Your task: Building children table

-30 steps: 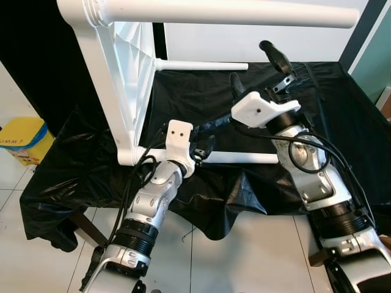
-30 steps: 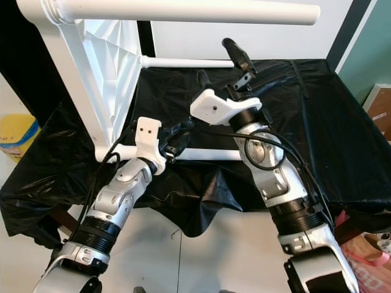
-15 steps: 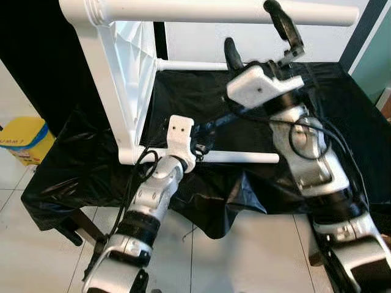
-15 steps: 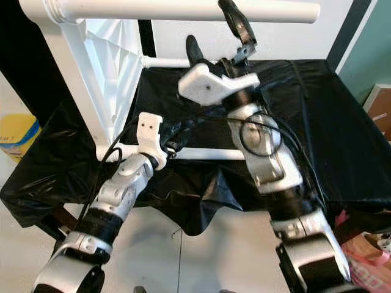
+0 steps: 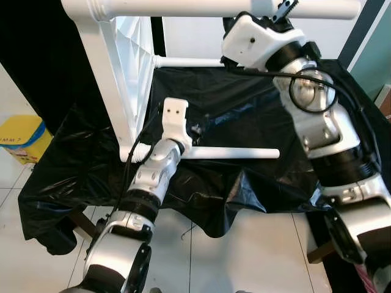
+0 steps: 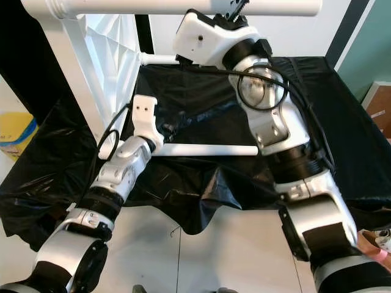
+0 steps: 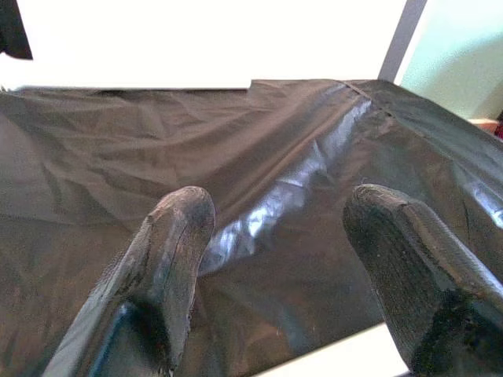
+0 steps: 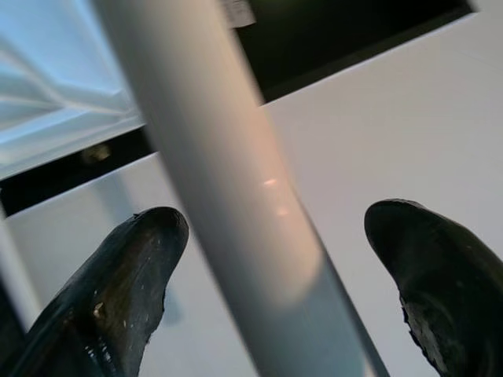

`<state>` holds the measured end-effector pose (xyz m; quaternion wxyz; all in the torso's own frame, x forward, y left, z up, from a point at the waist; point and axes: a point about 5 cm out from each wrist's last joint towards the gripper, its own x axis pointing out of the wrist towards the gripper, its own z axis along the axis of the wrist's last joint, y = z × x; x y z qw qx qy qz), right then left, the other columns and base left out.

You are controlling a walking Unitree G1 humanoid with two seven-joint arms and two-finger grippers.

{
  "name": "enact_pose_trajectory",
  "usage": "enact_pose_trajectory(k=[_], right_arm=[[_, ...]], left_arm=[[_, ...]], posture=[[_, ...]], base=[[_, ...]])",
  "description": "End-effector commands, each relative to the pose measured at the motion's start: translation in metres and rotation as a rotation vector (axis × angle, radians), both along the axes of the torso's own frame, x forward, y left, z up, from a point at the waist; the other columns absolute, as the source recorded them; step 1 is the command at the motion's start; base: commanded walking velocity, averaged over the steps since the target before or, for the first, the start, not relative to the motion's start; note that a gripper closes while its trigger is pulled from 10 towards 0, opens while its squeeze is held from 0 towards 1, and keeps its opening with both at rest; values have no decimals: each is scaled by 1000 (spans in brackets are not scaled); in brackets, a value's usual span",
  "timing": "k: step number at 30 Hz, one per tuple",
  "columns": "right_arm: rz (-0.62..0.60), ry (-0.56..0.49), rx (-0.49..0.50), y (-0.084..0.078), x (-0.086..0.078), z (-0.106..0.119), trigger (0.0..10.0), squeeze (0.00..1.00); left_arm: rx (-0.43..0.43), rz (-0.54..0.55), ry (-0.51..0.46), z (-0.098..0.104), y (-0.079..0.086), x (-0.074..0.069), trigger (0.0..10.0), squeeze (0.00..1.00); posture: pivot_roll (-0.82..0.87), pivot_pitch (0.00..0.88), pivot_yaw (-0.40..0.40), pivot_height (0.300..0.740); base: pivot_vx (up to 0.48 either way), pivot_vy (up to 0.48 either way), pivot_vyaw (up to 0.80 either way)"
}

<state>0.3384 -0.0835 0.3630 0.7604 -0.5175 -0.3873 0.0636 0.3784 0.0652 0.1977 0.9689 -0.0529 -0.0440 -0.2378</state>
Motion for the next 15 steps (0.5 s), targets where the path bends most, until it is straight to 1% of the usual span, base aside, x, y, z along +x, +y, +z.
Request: enact_pose_trajectory(k=[1, 4, 5, 7, 8, 9, 10, 11, 12, 13, 14, 15], right_arm=[[-9, 32, -61, 4, 3, 0, 10000, 0], [-30, 73, -121, 8, 9, 3, 10000, 0], [-30, 73, -121, 8, 9, 3, 10000, 0], [-49, 87, -156, 10, 13, 5, 10000, 0], [-60, 106, -176, 11, 17, 6, 10000, 0], [-60, 106, -176, 11, 17, 6, 10000, 0], [-68, 120, -184, 12, 20, 7, 235, 0], [-75, 132, -188, 13, 22, 8, 0, 0], [-85, 135, -187, 13, 24, 11, 0, 0], [-85, 135, -187, 13, 24, 11, 0, 0], [-90, 135, -186, 14, 25, 13, 9255, 0], [-90, 135, -186, 14, 25, 13, 9255, 0]], left_arm=[[2, -79, 6, -4, -4, -1, 10000, 0], [-7, -75, 14, -5, -5, 2, 10000, 0], [-7, -75, 14, -5, -5, 2, 10000, 0], [-23, -65, 24, -5, -5, 3, 10000, 0], [-45, -43, 42, -6, -3, 7, 10000, 0], [-45, -43, 42, -6, -3, 7, 10000, 0], [-70, -23, 63, -7, -2, 9, 10000, 0], [-82, 1, 82, -8, -1, 12, 10000, 0], [-112, 32, 104, -9, 1, 14, 10000, 0], [-112, 32, 104, -9, 1, 14, 10000, 0], [-130, 50, 116, -9, 2, 15, 10000, 0], [-130, 50, 116, -9, 2, 15, 10000, 0]], posture=[[-214, 90, -6, 740], [-219, 103, -3, 740], [-219, 103, -3, 740], [-221, 104, -2, 740], [-221, 106, -3, 740], [-221, 106, -3, 740], [-219, 107, -6, 740], [-218, 109, -9, 740], [-218, 109, -10, 740], [-218, 109, -10, 740], [-218, 109, -10, 740], [-218, 109, -10, 740]], base=[[0, 0, 0], [0, 0, 0], [0, 0, 0], [0, 0, 0], [0, 0, 0], [0, 0, 0], [0, 0, 0], [0, 0, 0], [0, 0, 0], [0, 0, 0], [0, 0, 0], [0, 0, 0]])
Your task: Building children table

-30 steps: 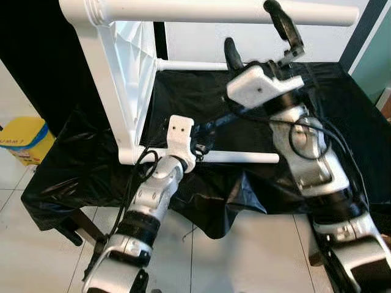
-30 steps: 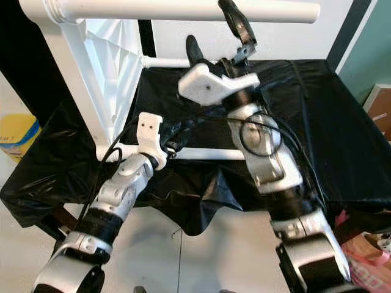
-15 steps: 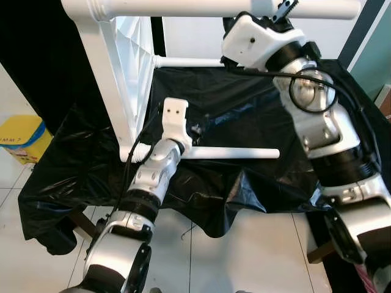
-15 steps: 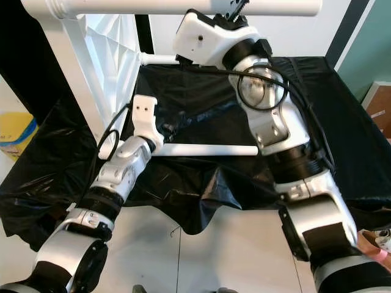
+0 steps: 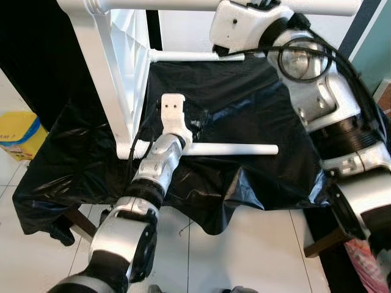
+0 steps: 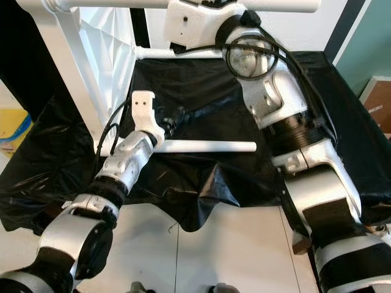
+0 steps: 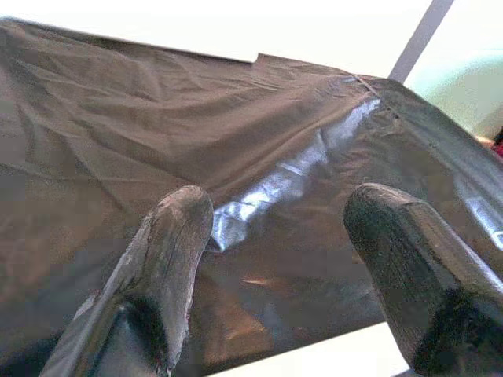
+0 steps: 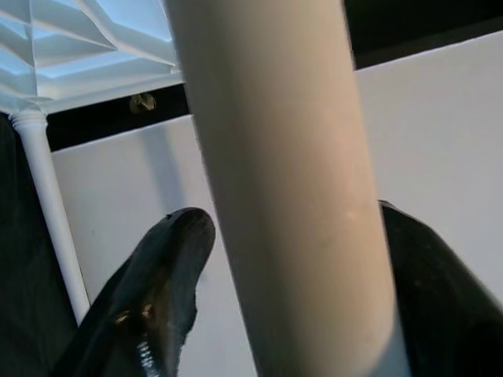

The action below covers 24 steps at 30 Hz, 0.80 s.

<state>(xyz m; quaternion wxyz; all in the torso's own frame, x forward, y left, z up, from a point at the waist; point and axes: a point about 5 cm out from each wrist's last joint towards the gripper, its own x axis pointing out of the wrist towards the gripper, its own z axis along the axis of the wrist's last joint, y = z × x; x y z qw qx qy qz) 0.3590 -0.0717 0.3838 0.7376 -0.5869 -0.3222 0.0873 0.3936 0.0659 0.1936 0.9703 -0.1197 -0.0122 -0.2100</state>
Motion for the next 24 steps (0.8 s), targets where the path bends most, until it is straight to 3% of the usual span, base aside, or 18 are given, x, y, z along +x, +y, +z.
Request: enact_pose_trajectory(k=[1, 3, 4, 5, 6, 7, 8, 10, 11, 12, 15, 19, 20, 22, 24], right_arm=[[-10, 38, -29, 2, 4, -8, 9255, 0], [-18, 43, -23, 2, 5, -6, 9255, 0], [-27, 51, 5, 1, 5, -3, 0, 0], [-38, 61, 57, -2, 5, 1, 6549, 0], [-38, 61, 57, -2, 5, 1, 6549, 0], [-51, 72, 104, -6, 4, 4, 10000, 0], [-51, 72, 104, -6, 4, 4, 10000, 0], [-54, 116, 241, -16, 1, 7, 10000, 0], [-54, 116, 241, -16, 1, 7, 10000, 0], [-54, 132, 324, -21, -2, 9, 10000, 0], [-52, 145, 398, -26, -6, 10, 10000, 0], [-70, 146, 616, -51, -13, 11, 10000, 0], [-70, 146, 616, -51, -13, 11, 10000, 0], [-101, 157, 700, -67, -15, 6, 10000, 0], [-101, 157, 700, -67, -15, 6, 10000, 0]], left_arm=[[-13, 4, 20, -5, 1, 0, 10000, 0], [-25, 26, 34, -7, 2, 1, 10000, 0], [-64, 73, 61, -10, 5, 3, 10000, 0], [-100, 129, 91, -14, 9, 4, 10000, 0], [-100, 129, 91, -14, 9, 4, 10000, 0], [-140, 181, 116, -17, 15, 5, 10000, 0], [-140, 181, 116, -17, 15, 5, 10000, 0], [-192, 276, 136, -20, 30, 7, 10000, 0], [-192, 276, 136, -20, 30, 7, 10000, 0], [-212, 325, 125, -18, 40, 8, 10000, 0], [-222, 364, 111, -15, 49, 10, 10000, 0], [-234, 451, -23, 20, 69, 17, 10000, 0], [-234, 451, -23, 20, 69, 17, 10000, 0], [-238, 452, -127, 51, 67, 20, 10000, 0], [-238, 452, -127, 51, 67, 20, 10000, 0]], posture=[[-218, 109, -10, 740], [-217, 110, -13, 740], [-219, 112, -19, 740], [-218, 112, -22, 740], [-218, 112, -22, 740], [-218, 113, -22, 740], [-218, 113, -22, 740], [-218, 116, -25, 740], [-218, 116, -25, 740], [-224, 120, -22, 740], [-225, 121, -23, 740], [-223, 122, -27, 740], [-223, 122, -27, 740], [-223, 123, -28, 740], [-223, 123, -28, 740]], base=[[0, 0, 0], [0, 0, 0], [0, 0, 0], [0, 0, 0], [0, 0, 0], [0, 0, 0], [0, 0, 0], [0, 0, 0], [0, 0, 0], [0, 0, 0], [0, 0, 0], [0, 0, 0], [0, 0, 0], [0, 0, 0], [0, 0, 0]])
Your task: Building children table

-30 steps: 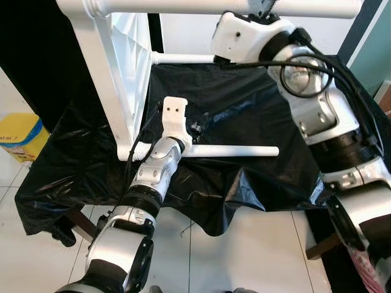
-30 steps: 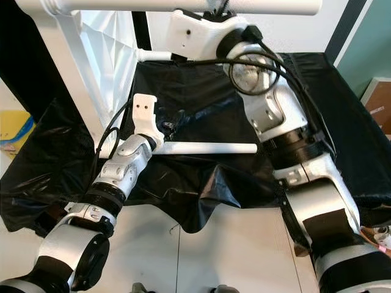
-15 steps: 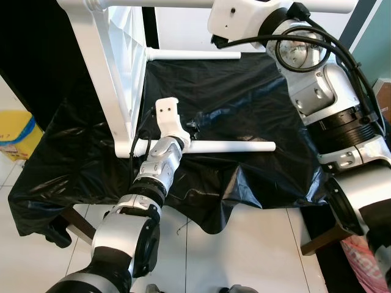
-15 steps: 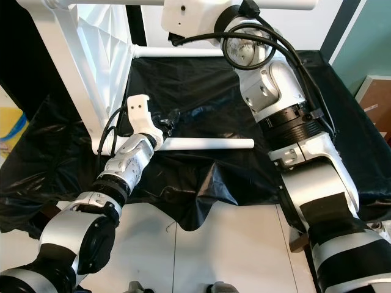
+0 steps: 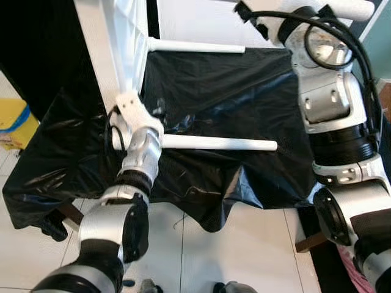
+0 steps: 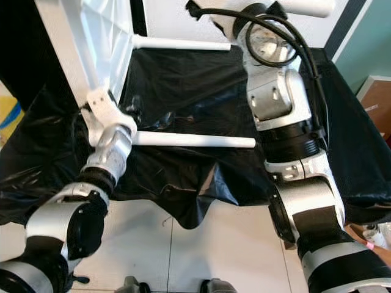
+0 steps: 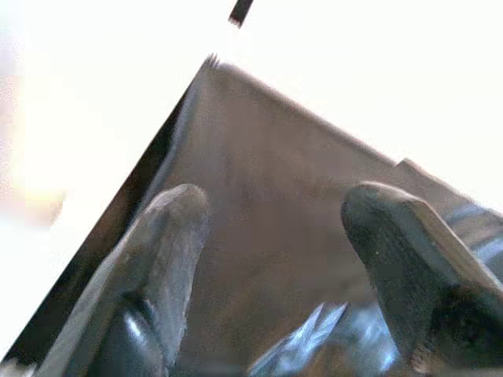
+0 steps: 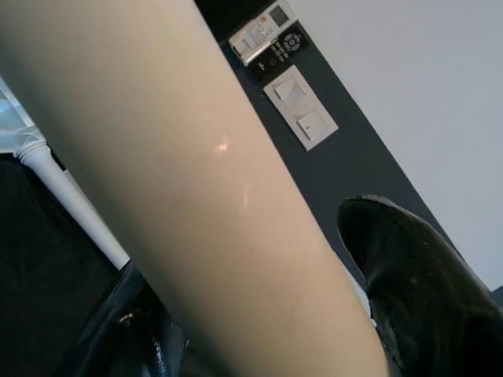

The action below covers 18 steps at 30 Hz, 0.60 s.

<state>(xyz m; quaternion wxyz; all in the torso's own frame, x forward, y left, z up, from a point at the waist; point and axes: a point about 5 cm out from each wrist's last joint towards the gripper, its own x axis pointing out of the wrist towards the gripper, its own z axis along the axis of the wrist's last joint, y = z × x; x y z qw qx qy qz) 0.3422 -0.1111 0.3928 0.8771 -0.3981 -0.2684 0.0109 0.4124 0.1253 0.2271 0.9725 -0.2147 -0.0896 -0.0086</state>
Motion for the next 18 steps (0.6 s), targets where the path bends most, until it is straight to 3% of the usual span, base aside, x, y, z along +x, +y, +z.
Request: enact_pose_trajectory(k=[1, 3, 4, 6, 16, 18], right_arm=[[-33, 45, 263, -34, 0, -6, 10000, 0], [-58, 51, 329, -44, -5, -10, 10000, 0], [-58, 51, 329, -44, -5, -10, 10000, 0], [-76, 53, 440, -56, -15, -18, 10000, 0], [-106, 51, 663, -75, -41, -36, 10000, 0], [-151, 62, 761, -90, -50, -52, 10000, 0]], left_arm=[[4, 52, -106, 31, 5, 1, 10000, 0], [4, 60, -176, 51, 2, 0, 10000, 0], [4, 60, -176, 51, 2, 0, 10000, 0], [14, 46, -268, 76, -8, -4, 10000, 0], [24, 34, -368, 101, -20, -12, 10000, 0], [46, 22, -424, 114, -27, -18, 10000, 0]], posture=[[-223, 124, -28, 740], [-226, 127, -25, 740], [-226, 127, -25, 740], [-228, 131, -21, 740], [-236, 147, -13, 740], [-234, 154, -9, 740]], base=[[0, 0, 0], [0, 0, 0], [0, 0, 0], [0, 0, 0], [0, 0, 0], [0, 0, 0]])
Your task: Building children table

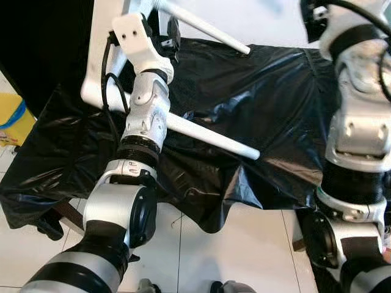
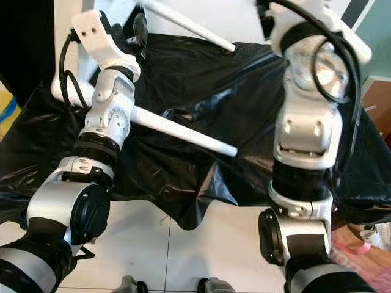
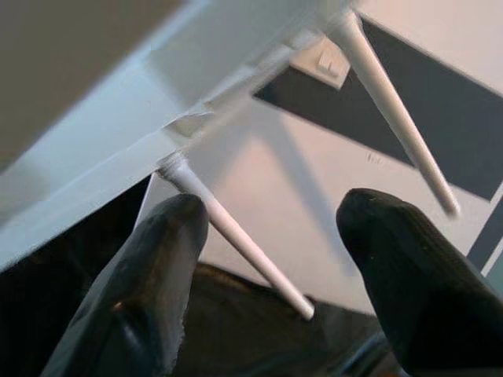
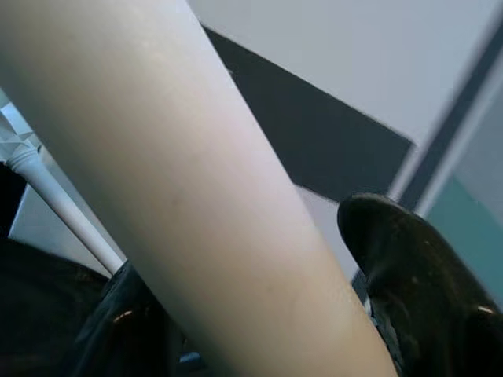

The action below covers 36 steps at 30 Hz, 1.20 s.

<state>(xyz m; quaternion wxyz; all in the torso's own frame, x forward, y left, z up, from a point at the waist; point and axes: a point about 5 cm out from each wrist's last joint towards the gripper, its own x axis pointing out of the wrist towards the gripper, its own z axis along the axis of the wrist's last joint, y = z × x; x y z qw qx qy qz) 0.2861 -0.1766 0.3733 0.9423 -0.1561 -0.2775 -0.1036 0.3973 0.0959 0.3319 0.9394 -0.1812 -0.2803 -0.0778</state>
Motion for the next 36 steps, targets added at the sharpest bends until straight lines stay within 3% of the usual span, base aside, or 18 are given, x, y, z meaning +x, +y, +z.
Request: enact_pose_trajectory(k=[1, 9, 12, 22, 36], right_arm=[[-41, 136, 223, -24, 6, -32, 10000, 0], [-92, 226, 395, -53, -3, -88, 10000, 0], [-87, 236, 383, -55, 0, -99, 10000, 0], [-39, 238, 416, -60, 8, -113, 10000, 0], [-26, 247, 427, -52, 9, -128, 10000, 0]], left_arm=[[-28, 65, -16, 9, 2, -3, 10000, 0], [50, -68, -106, 26, -29, -17, 10000, 0], [112, -122, -144, 25, -44, -23, 10000, 0], [222, -267, -196, 20, -76, -42, 10000, 0], [295, -400, -221, 7, -90, -59, 10000, 0]], posture=[[-234, 154, -9, 740], [-230, 168, 17, 740], [-222, 171, 31, 740], [-206, 180, 46, 740], [-193, 190, 39, 740]], base=[[0, 0, 0], [0, 0, 0], [0, 0, 0], [0, 0, 0], [0, 0, 0]])
